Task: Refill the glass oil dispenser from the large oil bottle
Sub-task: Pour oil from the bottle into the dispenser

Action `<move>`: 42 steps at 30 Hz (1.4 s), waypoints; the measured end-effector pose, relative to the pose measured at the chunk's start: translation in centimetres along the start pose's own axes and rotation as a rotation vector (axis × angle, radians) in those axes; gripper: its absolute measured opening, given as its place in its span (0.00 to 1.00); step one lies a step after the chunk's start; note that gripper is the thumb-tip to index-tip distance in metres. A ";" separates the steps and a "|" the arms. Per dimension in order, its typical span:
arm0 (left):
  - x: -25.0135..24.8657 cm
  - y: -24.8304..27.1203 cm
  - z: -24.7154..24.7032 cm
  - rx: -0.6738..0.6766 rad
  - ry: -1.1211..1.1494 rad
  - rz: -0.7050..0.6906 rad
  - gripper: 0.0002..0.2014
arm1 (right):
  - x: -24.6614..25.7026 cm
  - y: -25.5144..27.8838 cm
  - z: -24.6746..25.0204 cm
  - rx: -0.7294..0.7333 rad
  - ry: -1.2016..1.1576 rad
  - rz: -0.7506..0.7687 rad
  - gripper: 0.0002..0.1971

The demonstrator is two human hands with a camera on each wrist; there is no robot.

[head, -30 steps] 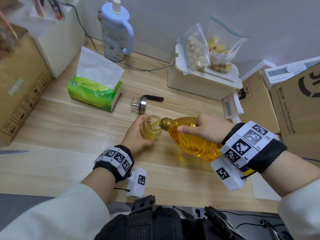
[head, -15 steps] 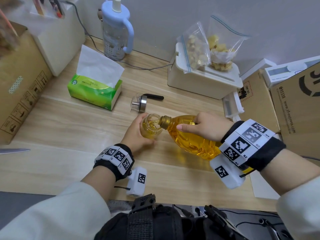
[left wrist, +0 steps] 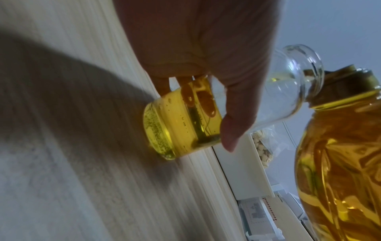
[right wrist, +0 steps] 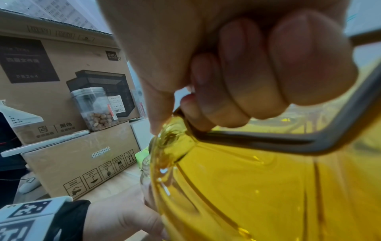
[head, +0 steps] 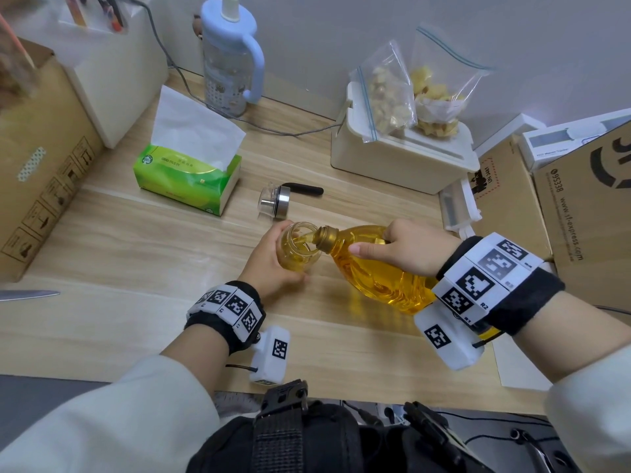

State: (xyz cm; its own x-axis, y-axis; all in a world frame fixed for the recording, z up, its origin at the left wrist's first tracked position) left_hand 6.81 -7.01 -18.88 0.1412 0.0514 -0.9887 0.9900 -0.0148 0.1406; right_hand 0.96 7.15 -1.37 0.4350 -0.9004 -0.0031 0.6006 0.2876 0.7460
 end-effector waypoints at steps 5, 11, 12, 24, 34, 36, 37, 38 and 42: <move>0.0 0.0 0.0 0.002 -0.012 0.001 0.43 | 0.0 0.0 -0.1 0.006 -0.008 0.002 0.31; 0.1 -0.1 0.0 -0.001 -0.024 0.013 0.43 | 0.0 -0.2 -0.1 0.007 -0.004 0.001 0.31; 0.1 -0.1 0.0 0.000 -0.022 0.014 0.43 | 0.0 -0.3 -0.1 0.007 -0.003 -0.001 0.31; 0.0 -0.1 0.0 0.008 -0.010 0.004 0.44 | 0.0 -0.3 -0.1 0.006 -0.006 0.003 0.32; -0.2 0.0 0.0 0.009 -0.005 -0.001 0.43 | 0.1 -0.2 0.0 0.020 0.000 -0.002 0.31; -0.2 0.0 -0.1 0.008 -0.007 -0.002 0.43 | 0.1 -0.1 0.0 0.016 -0.004 0.002 0.31; -0.2 0.0 -0.1 0.006 -0.005 -0.005 0.43 | 0.1 -0.1 0.0 0.013 -0.003 0.003 0.31; -0.2 0.0 -0.1 0.004 -0.003 -0.008 0.43 | 0.2 0.0 0.0 0.010 0.000 0.005 0.31; -0.2 0.0 0.0 0.009 -0.009 -0.009 0.43 | 0.3 -0.1 0.1 0.009 0.003 0.007 0.31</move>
State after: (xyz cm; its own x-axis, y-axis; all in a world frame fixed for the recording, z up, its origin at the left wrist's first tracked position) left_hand 6.77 -6.99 -18.64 0.1320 0.0426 -0.9903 0.9911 -0.0234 0.1311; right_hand 1.01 6.84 -1.36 0.4410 -0.8975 -0.0001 0.5915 0.2905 0.7522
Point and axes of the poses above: each hand's wrist, its own y-axis away from the middle knuckle, its own z-axis out of the back of the hand, x = y × z, the point moved 4 cm from there along -y, towards the middle knuckle, and after that the axes turned 12 degrees about x, right-handed, at the moved point
